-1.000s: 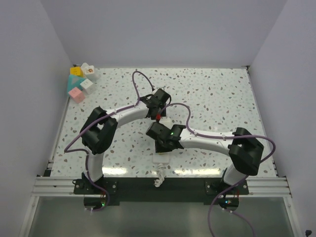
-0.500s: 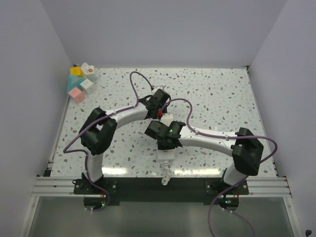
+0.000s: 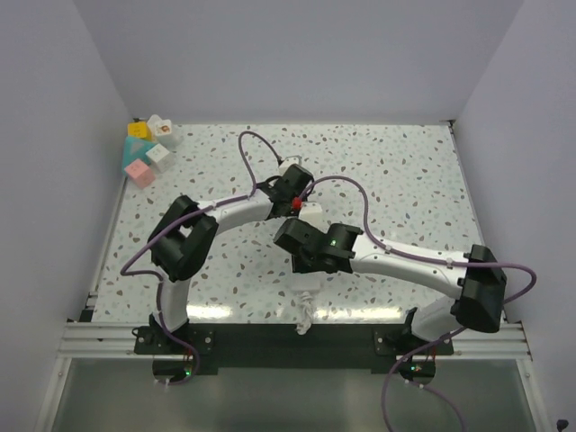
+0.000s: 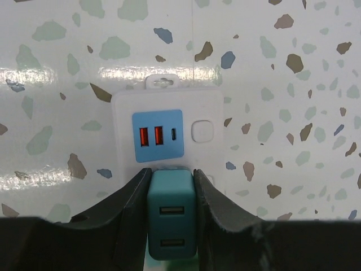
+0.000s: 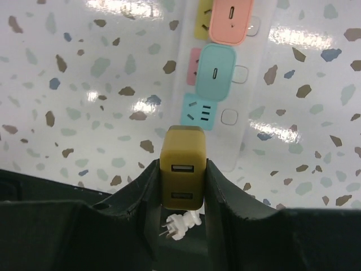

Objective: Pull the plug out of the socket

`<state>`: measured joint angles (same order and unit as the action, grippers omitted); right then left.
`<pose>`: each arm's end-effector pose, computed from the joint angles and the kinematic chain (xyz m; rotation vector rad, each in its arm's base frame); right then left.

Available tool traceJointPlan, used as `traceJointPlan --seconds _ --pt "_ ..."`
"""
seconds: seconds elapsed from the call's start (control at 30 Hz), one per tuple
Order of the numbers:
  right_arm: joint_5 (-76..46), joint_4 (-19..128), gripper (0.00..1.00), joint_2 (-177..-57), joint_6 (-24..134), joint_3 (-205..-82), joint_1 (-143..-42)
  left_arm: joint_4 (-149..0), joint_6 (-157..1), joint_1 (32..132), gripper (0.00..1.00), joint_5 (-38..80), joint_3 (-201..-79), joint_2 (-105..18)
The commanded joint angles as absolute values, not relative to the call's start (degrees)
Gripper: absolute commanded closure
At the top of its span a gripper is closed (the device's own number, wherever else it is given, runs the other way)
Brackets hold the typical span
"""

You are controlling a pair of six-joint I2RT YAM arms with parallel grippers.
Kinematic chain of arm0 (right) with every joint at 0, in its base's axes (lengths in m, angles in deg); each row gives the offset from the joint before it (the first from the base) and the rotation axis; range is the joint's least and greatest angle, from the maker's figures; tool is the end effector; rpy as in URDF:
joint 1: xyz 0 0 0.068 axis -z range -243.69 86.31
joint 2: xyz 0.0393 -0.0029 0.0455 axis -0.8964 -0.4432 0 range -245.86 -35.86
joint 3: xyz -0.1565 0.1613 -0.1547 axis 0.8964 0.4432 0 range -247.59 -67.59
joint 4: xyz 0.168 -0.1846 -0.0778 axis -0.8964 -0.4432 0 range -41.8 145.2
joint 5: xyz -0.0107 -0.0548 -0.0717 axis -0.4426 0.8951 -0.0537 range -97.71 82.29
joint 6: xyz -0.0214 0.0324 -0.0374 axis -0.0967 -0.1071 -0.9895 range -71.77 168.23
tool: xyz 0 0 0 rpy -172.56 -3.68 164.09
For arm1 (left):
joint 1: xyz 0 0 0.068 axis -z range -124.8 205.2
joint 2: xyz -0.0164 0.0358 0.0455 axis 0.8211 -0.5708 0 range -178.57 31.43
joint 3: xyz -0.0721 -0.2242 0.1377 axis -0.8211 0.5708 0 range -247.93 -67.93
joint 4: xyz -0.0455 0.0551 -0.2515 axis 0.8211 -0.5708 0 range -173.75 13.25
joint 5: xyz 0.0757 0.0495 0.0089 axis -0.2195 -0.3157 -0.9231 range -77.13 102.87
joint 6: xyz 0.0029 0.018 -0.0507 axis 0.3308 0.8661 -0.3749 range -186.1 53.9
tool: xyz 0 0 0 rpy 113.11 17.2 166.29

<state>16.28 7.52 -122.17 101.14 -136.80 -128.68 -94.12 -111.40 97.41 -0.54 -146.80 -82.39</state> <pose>0.1400 0.2659 0.2660 -0.1479 2.5530 0.2098 0.3227 -0.2816 0.1778 -0.1665 2.4816 -0.3755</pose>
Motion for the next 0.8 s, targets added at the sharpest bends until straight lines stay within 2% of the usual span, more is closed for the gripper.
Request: traceJointPlan --seconds 0.0,0.2,0.4,0.63,0.77 --pt "15.5 10.7 1.00 -121.3 99.4 -134.2 -129.4 -104.6 -109.4 96.7 1.00 -4.0 -143.2 -87.0" --pt "15.8 15.5 1.00 -121.4 99.8 -132.1 -129.4 -106.6 -107.2 96.0 1.00 -5.0 -147.8 -80.0" --pt "23.3 6.3 1.00 -112.9 100.0 -134.9 -127.9 -106.3 -104.9 95.4 1.00 -2.3 -149.1 -78.8" --pt "24.7 1.9 1.00 -108.7 95.3 -127.7 -104.2 -105.1 -102.7 95.1 1.00 -1.0 -148.1 -78.9" --pt "27.0 4.0 1.00 -112.9 91.6 -128.5 -93.5 -103.1 -101.6 94.9 0.99 0.8 -146.4 -77.6"
